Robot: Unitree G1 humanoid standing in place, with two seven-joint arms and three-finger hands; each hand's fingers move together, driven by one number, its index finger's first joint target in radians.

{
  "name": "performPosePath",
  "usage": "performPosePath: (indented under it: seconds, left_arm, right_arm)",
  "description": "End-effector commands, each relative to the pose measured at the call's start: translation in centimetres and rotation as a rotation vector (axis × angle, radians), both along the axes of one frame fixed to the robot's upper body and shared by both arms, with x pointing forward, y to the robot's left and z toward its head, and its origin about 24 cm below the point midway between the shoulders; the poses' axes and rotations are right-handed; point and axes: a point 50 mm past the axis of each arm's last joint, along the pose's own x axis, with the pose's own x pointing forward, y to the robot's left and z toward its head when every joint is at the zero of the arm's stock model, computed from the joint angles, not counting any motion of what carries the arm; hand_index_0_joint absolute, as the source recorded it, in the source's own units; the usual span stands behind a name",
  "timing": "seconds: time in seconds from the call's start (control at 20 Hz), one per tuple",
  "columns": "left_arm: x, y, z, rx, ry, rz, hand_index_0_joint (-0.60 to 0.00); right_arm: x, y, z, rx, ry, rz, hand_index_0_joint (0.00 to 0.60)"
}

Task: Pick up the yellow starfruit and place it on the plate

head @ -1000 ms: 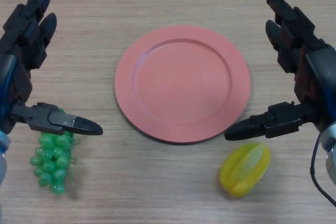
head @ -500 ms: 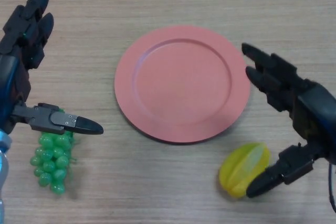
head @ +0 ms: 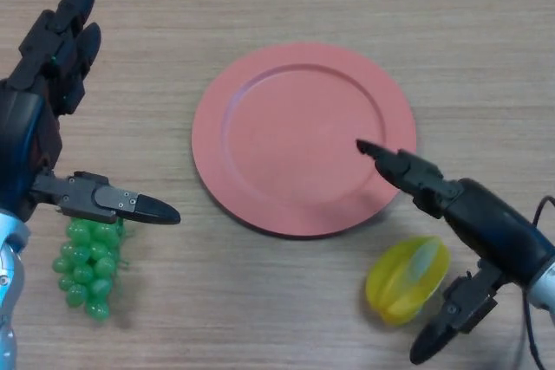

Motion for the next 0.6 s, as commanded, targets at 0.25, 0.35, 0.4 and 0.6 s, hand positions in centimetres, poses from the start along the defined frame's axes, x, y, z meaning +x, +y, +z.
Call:
performPosePath:
  seconds: [0.25, 0.35, 0.4, 0.6]
  left_arm:
    - [-1.0, 0.9, 3.4, 0.051, -0.208, 0.030, 0.000]
    - [-0.9, 0.9, 3.4, 0.054, -0.214, 0.034, 0.000]
    - [-0.9, 0.9, 3.3, 0.062, -0.215, 0.039, 0.000]
    - [-0.8, 0.7, 3.2, 0.073, -0.202, 0.042, 0.000]
  right_arm:
    - [0.8, -1.6, 1.5, -0.056, -0.188, 0.023, 0.250]
    - [1.1, -2.2, 0.9, -0.074, -0.183, 0.023, 0.500]
    - [1.3, -3.0, 0.3, -0.067, -0.162, -0.005, 0.600]
    - [1.6, -3.6, -0.2, 0.026, -0.124, -0.054, 0.600]
